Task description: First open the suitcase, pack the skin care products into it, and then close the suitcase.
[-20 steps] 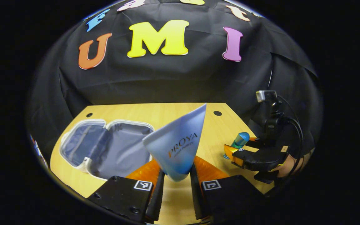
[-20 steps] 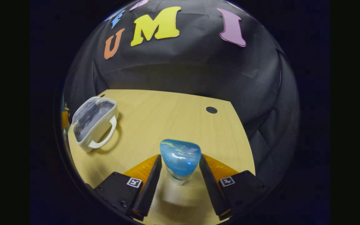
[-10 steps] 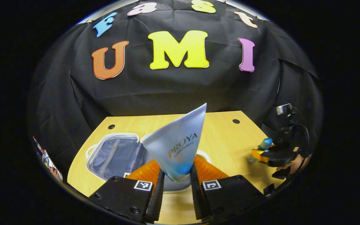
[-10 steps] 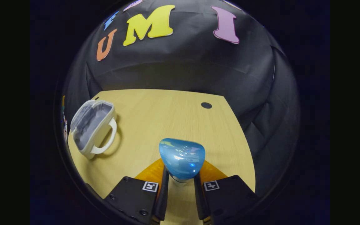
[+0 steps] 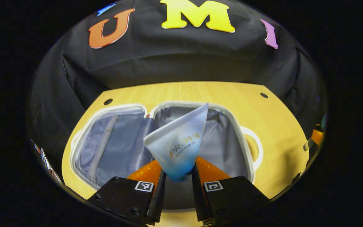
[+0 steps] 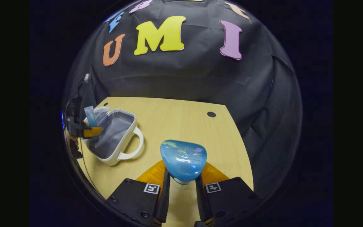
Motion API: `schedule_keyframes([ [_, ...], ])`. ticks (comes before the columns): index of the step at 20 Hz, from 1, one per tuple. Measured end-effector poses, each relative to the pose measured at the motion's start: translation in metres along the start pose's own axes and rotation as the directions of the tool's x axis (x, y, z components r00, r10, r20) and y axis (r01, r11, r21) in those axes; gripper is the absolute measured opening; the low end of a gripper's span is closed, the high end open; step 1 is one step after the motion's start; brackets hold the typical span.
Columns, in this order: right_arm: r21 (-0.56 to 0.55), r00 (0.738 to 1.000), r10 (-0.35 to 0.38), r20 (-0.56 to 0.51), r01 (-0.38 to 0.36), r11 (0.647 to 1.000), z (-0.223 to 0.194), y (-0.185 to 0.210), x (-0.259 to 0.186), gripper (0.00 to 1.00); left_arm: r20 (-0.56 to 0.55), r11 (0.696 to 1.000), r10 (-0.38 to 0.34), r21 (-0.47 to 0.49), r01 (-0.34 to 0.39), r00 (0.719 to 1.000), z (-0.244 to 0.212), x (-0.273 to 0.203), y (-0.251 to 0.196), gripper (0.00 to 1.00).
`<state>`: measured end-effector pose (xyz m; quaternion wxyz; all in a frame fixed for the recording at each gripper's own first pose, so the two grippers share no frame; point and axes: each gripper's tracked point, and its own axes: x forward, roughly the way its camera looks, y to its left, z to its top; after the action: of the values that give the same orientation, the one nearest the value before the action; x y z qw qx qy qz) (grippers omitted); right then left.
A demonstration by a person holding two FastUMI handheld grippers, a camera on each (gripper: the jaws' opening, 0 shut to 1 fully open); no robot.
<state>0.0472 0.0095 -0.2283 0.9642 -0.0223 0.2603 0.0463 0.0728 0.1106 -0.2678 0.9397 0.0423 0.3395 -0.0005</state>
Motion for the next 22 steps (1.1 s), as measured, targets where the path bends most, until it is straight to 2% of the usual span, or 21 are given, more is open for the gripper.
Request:
schedule_keyframes([
  [6, 0.010, 0.999, -0.033, -0.037, 0.033, 0.999, -0.012, 0.013, -0.010, 0.36, -0.122, 1.000, -0.005, -0.001, 0.005, 0.992, -0.052, 0.013, -0.001, 0.44],
  [12, 0.006, 0.997, -0.030, -0.065, 0.031, 1.000, -0.020, 0.025, -0.009, 0.36, -0.174, 1.000, 0.016, -0.011, -0.019, 0.985, -0.049, 0.024, 0.001, 0.44],
  [15, -0.006, 0.997, -0.025, -0.069, 0.024, 1.000, -0.021, 0.027, -0.008, 0.35, -0.246, 0.999, 0.032, 0.001, -0.033, 0.969, -0.047, 0.026, 0.001, 0.44],
  [20, 0.004, 0.998, -0.007, -0.067, 0.008, 1.000, -0.020, 0.023, -0.004, 0.36, -0.369, 0.998, 0.067, 0.006, -0.070, 0.927, -0.048, 0.034, 0.002, 0.44],
  [21, 0.005, 0.998, -0.004, -0.062, 0.004, 1.000, -0.018, 0.022, -0.004, 0.36, -0.393, 0.997, 0.068, -0.004, -0.075, 0.917, -0.049, 0.033, 0.001, 0.49],
  [22, 0.010, 0.998, 0.000, -0.059, 0.001, 1.000, -0.018, 0.021, -0.003, 0.36, -0.401, 0.997, 0.067, -0.009, -0.077, 0.913, -0.048, 0.033, 0.001, 0.43],
])
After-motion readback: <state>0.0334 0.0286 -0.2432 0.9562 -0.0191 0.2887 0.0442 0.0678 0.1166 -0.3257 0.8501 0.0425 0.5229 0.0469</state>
